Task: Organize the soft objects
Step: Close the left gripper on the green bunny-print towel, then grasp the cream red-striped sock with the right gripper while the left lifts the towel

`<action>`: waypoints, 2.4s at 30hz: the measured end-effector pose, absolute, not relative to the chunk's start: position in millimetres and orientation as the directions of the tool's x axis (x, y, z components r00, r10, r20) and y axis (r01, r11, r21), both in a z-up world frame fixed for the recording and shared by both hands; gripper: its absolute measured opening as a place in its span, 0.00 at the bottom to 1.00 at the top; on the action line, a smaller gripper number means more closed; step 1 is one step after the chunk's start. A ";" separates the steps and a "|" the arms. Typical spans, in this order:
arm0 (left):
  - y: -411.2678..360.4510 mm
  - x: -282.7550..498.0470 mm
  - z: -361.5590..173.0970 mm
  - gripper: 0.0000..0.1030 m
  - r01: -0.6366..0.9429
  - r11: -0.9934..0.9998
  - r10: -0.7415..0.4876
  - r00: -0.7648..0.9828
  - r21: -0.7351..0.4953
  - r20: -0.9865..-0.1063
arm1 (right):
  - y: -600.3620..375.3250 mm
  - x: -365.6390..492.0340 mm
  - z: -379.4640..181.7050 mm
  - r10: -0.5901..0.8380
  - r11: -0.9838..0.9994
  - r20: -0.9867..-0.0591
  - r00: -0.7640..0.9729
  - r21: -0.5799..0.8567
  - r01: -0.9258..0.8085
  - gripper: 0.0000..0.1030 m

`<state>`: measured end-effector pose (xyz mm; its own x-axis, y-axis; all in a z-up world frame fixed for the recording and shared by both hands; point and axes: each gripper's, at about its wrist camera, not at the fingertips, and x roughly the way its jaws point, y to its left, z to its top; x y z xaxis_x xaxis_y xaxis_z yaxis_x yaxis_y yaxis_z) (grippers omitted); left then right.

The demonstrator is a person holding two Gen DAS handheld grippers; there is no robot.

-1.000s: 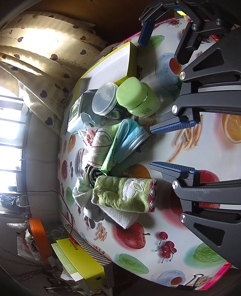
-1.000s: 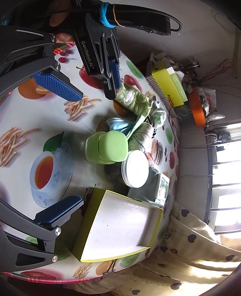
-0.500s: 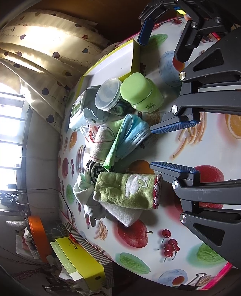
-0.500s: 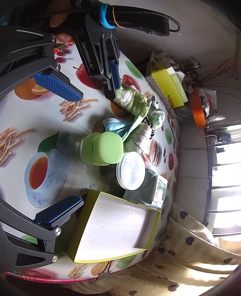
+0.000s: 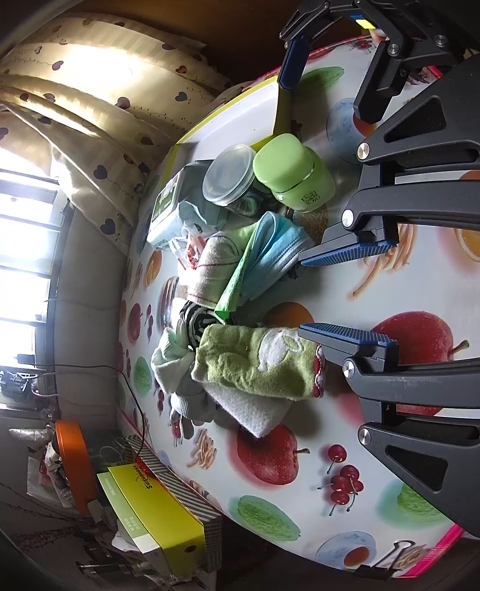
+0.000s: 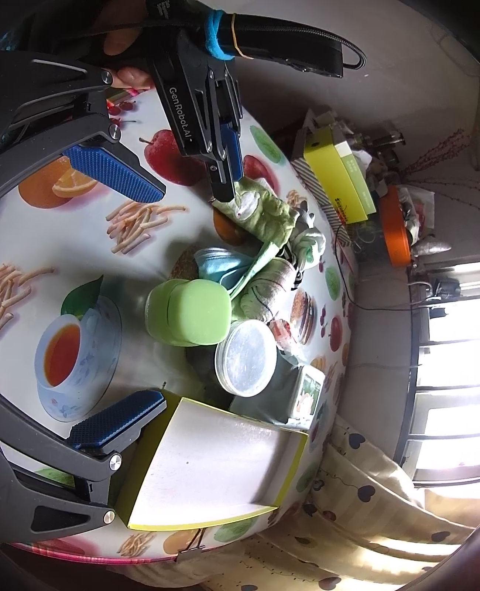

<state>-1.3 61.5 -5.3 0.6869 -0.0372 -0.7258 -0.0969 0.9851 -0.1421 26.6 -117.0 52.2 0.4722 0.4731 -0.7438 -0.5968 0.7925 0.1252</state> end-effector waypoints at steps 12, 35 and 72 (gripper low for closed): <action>95.3 0.1 -5.1 0.32 -0.161 0.971 -0.014 0.693 -0.174 -0.720 | -97.6 34.8 58.2 0.490 0.773 -0.737 0.466 0.120 -0.623 0.99; 121.8 45.2 -47.0 0.42 -0.135 0.957 -0.116 0.635 -0.257 -0.764 | -42.4 80.9 67.3 0.498 0.727 -0.734 0.462 0.063 -0.683 0.84; 125.8 14.3 -32.9 0.25 -0.056 0.937 -0.210 0.697 -0.345 -0.685 | -4.6 164.0 46.6 0.405 0.692 -0.836 0.371 0.015 -0.721 0.37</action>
<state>14.3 125.8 -32.9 0.6974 -0.2101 -0.6852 -0.0562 0.9371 -0.3445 164.0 -4.6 46.6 0.3708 0.4046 -0.8359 -0.7215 0.6923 0.0150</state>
